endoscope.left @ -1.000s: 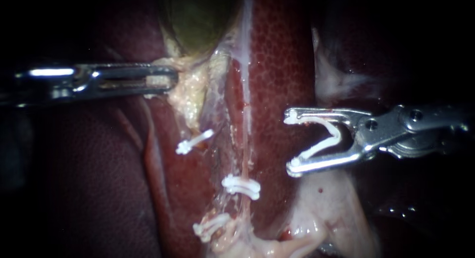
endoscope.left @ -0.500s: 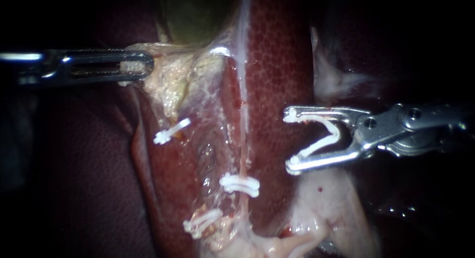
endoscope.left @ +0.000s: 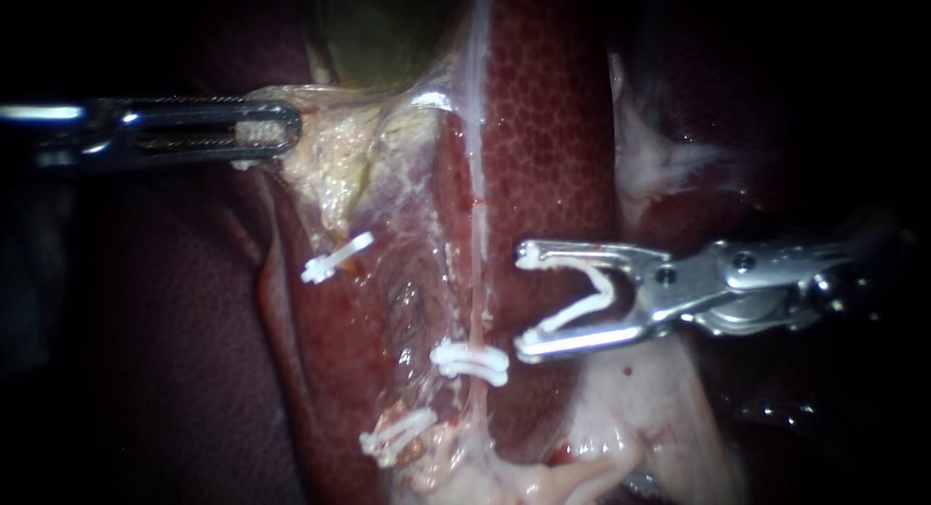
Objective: Clipping third clip right tube
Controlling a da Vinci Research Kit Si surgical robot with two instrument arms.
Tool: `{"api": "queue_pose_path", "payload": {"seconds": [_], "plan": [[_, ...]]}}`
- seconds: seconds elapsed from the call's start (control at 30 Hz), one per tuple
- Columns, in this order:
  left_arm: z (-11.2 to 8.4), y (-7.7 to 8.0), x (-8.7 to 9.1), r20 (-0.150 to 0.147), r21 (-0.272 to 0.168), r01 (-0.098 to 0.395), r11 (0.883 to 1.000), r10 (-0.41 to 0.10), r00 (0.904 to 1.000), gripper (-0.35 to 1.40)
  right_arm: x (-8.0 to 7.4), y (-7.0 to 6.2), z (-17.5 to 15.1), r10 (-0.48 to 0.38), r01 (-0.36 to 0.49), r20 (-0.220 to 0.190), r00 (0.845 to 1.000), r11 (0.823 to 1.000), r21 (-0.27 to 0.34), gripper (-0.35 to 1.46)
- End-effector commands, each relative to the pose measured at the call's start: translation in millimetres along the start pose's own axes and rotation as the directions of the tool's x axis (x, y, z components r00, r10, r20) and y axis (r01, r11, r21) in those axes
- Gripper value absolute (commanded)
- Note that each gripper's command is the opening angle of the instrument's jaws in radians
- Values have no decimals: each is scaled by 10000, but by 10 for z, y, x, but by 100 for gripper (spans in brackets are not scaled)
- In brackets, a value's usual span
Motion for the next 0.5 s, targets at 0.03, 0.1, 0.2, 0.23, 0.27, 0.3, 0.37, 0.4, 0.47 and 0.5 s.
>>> {"api": "queue_pose_path", "payload": {"seconds": [0.03, 0.1, 0.2, 0.23, 0.27, 0.3, 0.37, 0.4, 0.47, 0.5], "plan": [[0, 0, 0, -1, -1, -2, 10000, 2, 10000, -32, -9, 3, 4, 114, -114, 112, 9999, 9999, -16, 60], [0, 0, 1, 0, -3, -3, 10000, 3, 10000, -32, -26, 11, 12, 335, -333, 297, 9990, 9994, -73, 60], [0, 0, 1, 2, -5, -4, 10000, 4, 10000, -32, -48, 22, 21, 599, -592, 481, 9970, 9981, -160, 60], [0, 0, 1, 2, -6, -5, 10000, 5, 10000, -32, -54, 25, 24, 695, -686, 540, 9961, 9975, -191, 60], [0, 0, 1, 3, -7, -5, 10000, 5, 10000, -32, -59, 28, 26, 793, -781, 598, 9951, 9967, -221, 60], [0, 0, 1, 4, -8, -6, 10000, 6, 10000, -32, -65, 31, 29, 884, -870, 626, 9941, 9959, -250, 60], [1, 0, 2, 5, -11, -7, 10000, 7, 10000, -32, -72, 36, 34, 973, -955, 653, 9931, 9950, -293, 59], [1, -1, 2, 6, -13, -8, 10000, 8, 10000, -32, -75, 38, 37, 1022, -1003, 650, 9926, 9945, -314, 59], [1, -1, 2, 9, -18, -9, 10000, 9, 10000, -32, -78, 41, 41, 1069, -1051, 649, 9921, 9940, -319, 59], [1, -1, 2, 10, -20, -10, 10000, 10, 10000, -32, -78, 43, 43, 1128, -1108, 644, 9915, 9933, -334, 59]]}}
